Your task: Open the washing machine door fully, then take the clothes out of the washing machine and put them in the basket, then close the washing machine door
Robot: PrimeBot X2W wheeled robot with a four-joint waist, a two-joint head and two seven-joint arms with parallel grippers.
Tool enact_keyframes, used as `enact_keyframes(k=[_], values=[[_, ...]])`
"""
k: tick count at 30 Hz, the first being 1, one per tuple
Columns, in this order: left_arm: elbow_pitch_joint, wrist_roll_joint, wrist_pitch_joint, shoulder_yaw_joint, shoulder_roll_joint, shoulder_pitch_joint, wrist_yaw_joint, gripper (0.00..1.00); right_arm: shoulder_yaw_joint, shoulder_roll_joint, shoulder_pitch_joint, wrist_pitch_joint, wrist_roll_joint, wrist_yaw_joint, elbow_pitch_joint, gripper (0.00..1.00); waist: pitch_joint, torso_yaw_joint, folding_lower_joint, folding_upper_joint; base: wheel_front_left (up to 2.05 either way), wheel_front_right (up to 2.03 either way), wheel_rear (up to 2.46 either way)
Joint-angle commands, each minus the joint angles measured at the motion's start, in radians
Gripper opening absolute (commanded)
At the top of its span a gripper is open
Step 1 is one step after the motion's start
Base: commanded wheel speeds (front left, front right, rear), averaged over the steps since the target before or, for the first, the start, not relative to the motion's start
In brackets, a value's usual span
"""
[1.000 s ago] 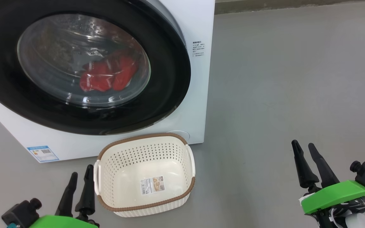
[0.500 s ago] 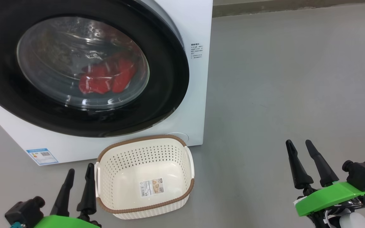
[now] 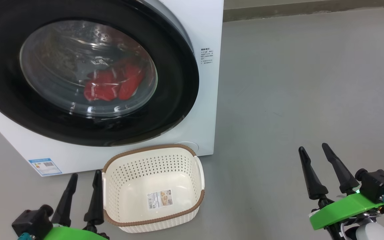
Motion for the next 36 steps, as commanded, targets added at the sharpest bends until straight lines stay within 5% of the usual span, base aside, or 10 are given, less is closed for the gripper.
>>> enact_keyframes(k=[1,18,30,31,33,35,36], values=[[-0.032,0.035,-0.016,0.025,0.009,-0.053,-0.006,1.00,0.025,-0.014,-0.043,-0.017,-0.037,-0.001,-0.033,1.00,0.000,-0.001,0.0000,0.0000,0.00,0.00,0.00],[-0.048,0.221,-0.065,0.016,0.013,-0.055,-0.007,1.00,0.046,-0.026,-0.043,-0.067,-0.225,-0.001,-0.043,1.00,-0.006,0.000,-0.0001,0.0000,0.00,0.00,0.00],[-0.054,0.205,-0.065,0.016,0.013,-0.058,-0.007,1.00,0.049,-0.030,-0.045,-0.067,-0.218,-0.001,-0.032,1.00,-0.007,0.004,-0.0001,0.0000,0.00,0.00,0.00],[-0.054,0.205,-0.065,0.015,0.013,-0.058,-0.007,1.00,0.049,-0.030,-0.044,-0.067,-0.217,-0.001,-0.031,0.97,-0.006,0.005,-0.0001,0.0000,0.00,0.00,0.00],[-0.054,0.206,-0.065,0.012,0.013,-0.058,-0.007,1.00,0.047,-0.028,-0.045,-0.067,-0.210,-0.001,-0.029,0.49,-0.005,0.007,-0.0001,0.0000,0.00,0.00,0.00],[-0.055,0.207,-0.065,0.011,0.013,-0.058,-0.007,1.00,0.047,-0.028,-0.047,-0.067,-0.205,-0.001,-0.029,0.28,-0.001,0.009,-0.0001,0.0000,0.00,0.00,0.00],[-0.055,0.207,-0.065,0.011,0.013,-0.058,-0.007,1.00,0.047,-0.028,-0.047,-0.067,-0.205,-0.001,-0.029,0.28,-0.001,0.009,-0.0001,0.0000,0.00,0.00,0.00]])
